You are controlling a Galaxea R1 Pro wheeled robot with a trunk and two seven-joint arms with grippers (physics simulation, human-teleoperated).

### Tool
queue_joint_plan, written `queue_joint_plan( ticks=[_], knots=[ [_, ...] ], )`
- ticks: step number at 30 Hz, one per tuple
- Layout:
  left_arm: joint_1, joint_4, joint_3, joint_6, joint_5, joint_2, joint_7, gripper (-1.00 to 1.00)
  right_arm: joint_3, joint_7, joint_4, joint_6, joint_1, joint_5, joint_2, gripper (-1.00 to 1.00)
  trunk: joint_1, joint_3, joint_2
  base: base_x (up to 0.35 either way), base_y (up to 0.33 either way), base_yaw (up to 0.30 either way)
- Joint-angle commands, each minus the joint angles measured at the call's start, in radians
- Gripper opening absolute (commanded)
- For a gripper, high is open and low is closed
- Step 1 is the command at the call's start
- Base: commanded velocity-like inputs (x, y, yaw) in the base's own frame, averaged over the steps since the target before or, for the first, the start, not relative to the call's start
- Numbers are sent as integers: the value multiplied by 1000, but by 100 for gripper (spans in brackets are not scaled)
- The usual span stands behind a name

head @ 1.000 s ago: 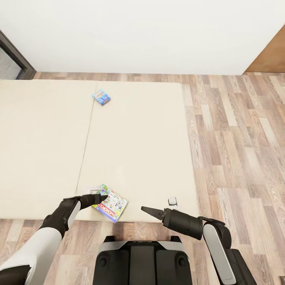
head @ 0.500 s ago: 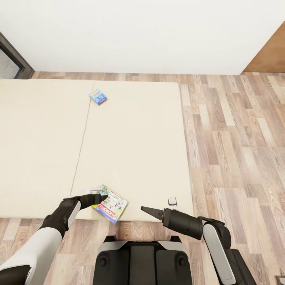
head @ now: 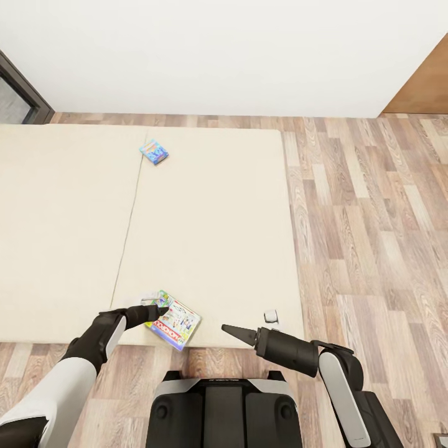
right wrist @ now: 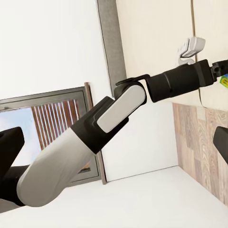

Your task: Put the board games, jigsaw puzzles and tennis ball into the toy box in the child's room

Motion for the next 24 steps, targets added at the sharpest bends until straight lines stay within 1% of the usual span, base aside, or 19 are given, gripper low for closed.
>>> queue_joint_plan(
  ticks=[1,24],
  knots=[
    [0,-1,5,9,-1,0,-4,100,-1,4,0,4,0,3,1,100,1,-1,-1,0,0,0],
    [0,9,2,31,-6,3,4,100,-1,4,0,4,0,3,3,100,1,-1,-1,0,0,0]
  ],
)
